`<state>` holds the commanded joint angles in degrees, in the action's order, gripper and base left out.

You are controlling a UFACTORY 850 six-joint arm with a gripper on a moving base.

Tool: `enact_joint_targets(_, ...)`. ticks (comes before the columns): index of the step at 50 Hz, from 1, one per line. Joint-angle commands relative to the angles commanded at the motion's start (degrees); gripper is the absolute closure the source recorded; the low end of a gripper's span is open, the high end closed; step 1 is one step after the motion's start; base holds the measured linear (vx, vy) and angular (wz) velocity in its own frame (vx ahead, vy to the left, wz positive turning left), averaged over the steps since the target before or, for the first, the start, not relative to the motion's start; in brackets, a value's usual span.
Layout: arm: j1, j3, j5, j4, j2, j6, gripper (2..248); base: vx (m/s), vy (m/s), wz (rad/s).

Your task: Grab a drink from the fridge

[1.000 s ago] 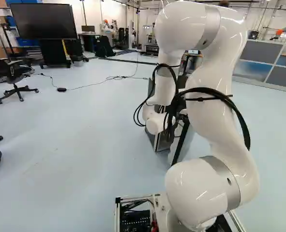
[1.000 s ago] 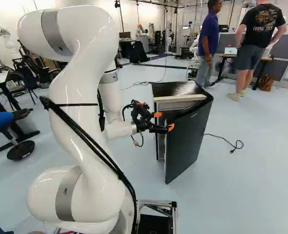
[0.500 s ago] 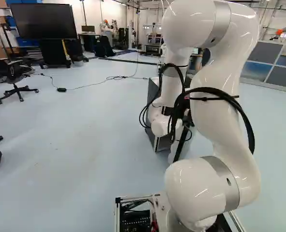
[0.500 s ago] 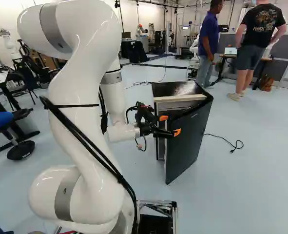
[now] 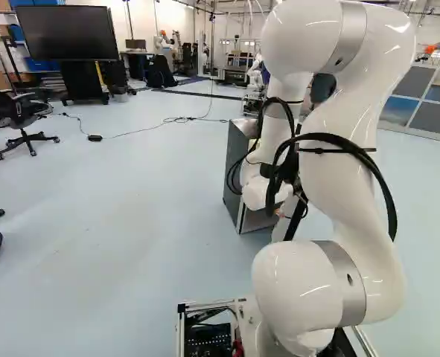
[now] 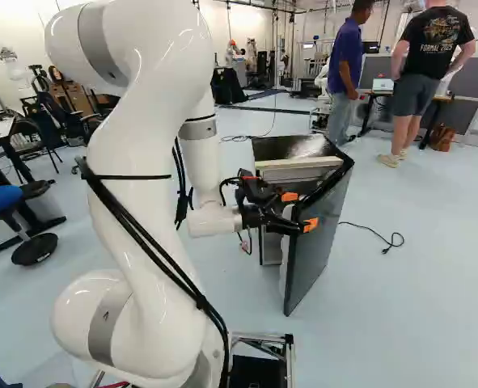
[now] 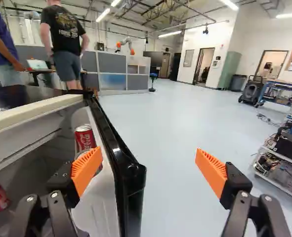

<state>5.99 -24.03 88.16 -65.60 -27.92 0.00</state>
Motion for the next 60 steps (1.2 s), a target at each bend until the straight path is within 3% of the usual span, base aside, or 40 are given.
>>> enact_joint_targets(60,17.09,-5.63,-0.06,-0.16,-3.15,0.0,3,0.0,0.0,0.0)
